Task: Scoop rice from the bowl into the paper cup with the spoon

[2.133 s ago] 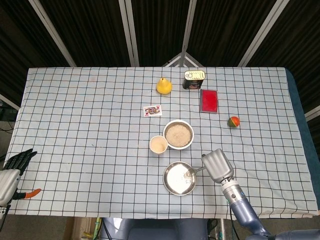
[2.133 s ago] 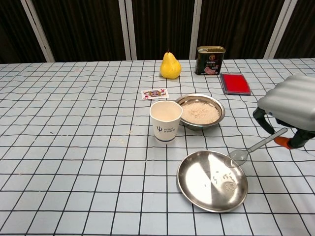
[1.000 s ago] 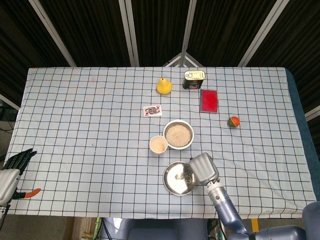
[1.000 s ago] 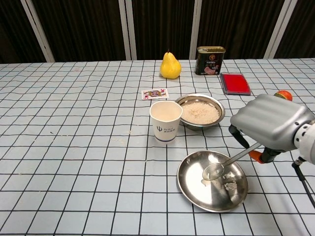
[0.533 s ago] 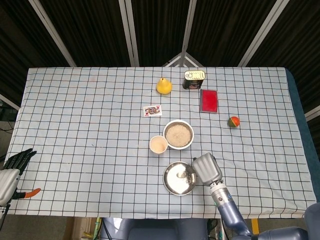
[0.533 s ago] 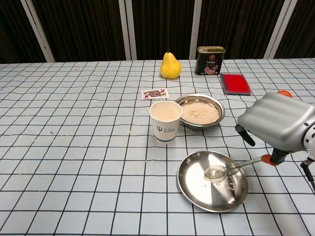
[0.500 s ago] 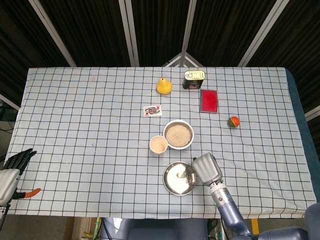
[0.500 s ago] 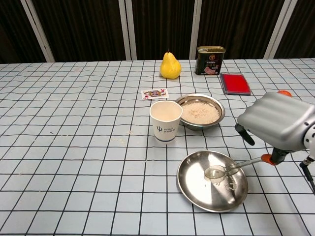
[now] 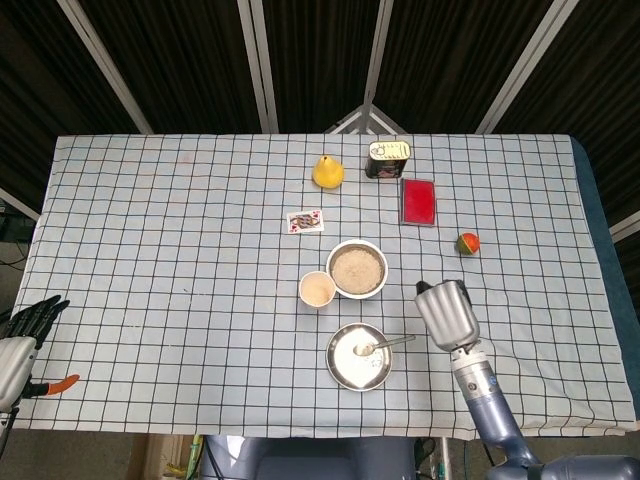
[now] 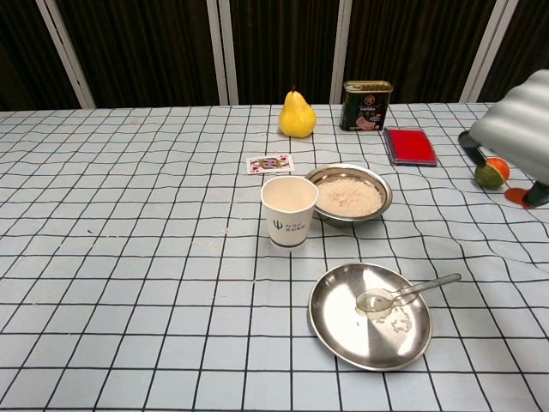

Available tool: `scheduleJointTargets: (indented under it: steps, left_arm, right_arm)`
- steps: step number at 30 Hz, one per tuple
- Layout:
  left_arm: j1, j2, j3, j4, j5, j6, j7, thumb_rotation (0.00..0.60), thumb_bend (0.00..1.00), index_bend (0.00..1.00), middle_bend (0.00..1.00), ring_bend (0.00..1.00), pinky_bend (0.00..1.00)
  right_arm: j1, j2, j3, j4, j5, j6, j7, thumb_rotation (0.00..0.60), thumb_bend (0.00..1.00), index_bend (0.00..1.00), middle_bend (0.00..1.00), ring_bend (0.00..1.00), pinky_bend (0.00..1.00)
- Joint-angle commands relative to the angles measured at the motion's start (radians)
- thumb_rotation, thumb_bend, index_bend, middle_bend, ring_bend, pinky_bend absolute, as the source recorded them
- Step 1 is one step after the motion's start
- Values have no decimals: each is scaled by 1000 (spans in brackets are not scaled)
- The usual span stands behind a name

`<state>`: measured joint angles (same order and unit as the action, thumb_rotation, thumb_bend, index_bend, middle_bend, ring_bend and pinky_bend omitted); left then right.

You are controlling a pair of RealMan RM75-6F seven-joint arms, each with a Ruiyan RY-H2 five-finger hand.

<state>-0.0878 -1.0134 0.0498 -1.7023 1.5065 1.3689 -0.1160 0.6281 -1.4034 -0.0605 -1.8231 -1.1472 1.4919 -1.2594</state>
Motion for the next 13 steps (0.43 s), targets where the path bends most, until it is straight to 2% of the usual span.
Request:
scheduleJointTargets:
  steps: [1,2,4,5,8,11,13]
  left_arm:
    - [3,-6,-3,6,3,11,15,600,32,0,0,0,0]
    - [5,-9,-4,9,4,16,23,600,31,0,0,0,0]
    - [8,-16,-6,16,9,28,43,600,31,0,0,0,0]
    - [11,-23,-8,22,12,39,60,600,31,0,0,0,0]
    - [18,-38,-14,41,14,63,108,600,31,0,0,0,0]
    - [23,-51,-21,51,6,76,139,600,20,0,0,0,0]
    - [27,-62,-28,59,-4,86,162,600,12,0,0,0,0]
  right_arm:
    - [-72,80,-31,-9,-54,61,134,600,307,115,318,262,467]
    - [-86,96,-37,-13,-56,64,166,600,304,54,206,156,363]
    - [-114,127,-50,-21,-51,64,221,600,290,0,41,19,192]
    - [-131,148,-59,-26,-50,64,251,600,283,0,12,3,156]
    - [-169,184,-73,-44,-56,71,334,600,262,0,0,0,82]
    - [-206,209,-86,-56,-68,82,427,600,251,0,0,0,61]
    - [-244,231,-102,-56,-91,88,550,600,245,0,0,0,49]
